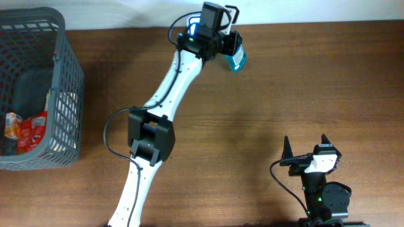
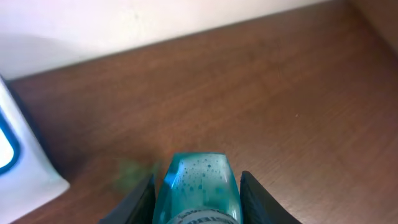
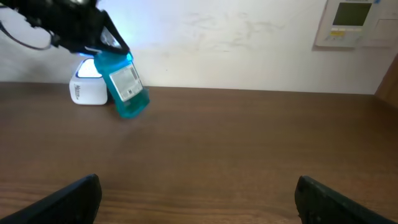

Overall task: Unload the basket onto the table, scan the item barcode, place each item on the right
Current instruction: 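Carry the mouthwash bottle with the left gripper and stand it near the scanner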

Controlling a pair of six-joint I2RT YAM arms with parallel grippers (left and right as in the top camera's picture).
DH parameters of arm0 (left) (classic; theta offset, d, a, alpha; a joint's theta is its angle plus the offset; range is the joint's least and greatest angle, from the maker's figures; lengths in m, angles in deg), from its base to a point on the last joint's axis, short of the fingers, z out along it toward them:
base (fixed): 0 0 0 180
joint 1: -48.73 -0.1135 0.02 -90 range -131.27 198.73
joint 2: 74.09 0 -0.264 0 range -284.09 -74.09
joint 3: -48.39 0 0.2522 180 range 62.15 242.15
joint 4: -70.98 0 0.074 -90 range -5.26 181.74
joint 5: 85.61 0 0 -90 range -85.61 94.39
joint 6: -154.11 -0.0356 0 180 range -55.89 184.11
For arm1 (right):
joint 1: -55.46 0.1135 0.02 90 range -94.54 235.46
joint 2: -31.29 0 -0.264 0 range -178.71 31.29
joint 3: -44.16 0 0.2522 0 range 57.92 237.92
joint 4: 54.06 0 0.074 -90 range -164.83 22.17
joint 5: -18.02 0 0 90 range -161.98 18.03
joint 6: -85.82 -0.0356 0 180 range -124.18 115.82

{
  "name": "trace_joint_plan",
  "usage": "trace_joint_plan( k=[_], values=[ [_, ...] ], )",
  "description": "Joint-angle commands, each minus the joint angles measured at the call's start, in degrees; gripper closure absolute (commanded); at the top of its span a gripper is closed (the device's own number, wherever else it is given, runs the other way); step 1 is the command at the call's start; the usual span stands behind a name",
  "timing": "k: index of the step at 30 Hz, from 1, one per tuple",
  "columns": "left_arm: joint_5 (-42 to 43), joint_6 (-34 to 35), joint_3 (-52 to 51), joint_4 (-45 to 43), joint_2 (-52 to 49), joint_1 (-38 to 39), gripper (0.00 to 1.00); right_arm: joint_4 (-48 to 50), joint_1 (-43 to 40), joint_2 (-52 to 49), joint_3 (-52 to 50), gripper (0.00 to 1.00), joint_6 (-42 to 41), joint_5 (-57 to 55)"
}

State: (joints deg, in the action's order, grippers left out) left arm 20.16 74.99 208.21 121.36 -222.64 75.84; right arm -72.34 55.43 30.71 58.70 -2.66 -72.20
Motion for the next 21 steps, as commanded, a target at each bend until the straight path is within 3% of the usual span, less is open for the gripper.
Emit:
trace_joint_plan(
  k=[1,13,17,19,21],
  values=[
    [-1.3,-0.7,1.0,-0.8,0.0,2.2,1.00,-0.2,-0.4,0.4,-0.5,0.02,-0.5,-0.7],
    [-1.2,-0.7,1.3,7.0,0.3,6.6,1.00,-0.2,-0.4,0.4,-0.5,0.02,-0.5,-0.7],
    [-1.2,-0.7,1.3,6.7,0.3,6.8,0.79,-0.2,-0.4,0.4,-0.5,0.02,-0.5,-0.7],
    [-1.2,-0.7,1.4,5.5,0.3,7.0,0.64,-0.2,-0.4,0.4,-0.5,0.02,-0.5,-0.7],
    [-1.2,-0.7,2.3,5.2,0.3,7.0,0.55,-0.2,-0.4,0.4,-0.5,0.02,-0.5,-0.7]
  ],
)
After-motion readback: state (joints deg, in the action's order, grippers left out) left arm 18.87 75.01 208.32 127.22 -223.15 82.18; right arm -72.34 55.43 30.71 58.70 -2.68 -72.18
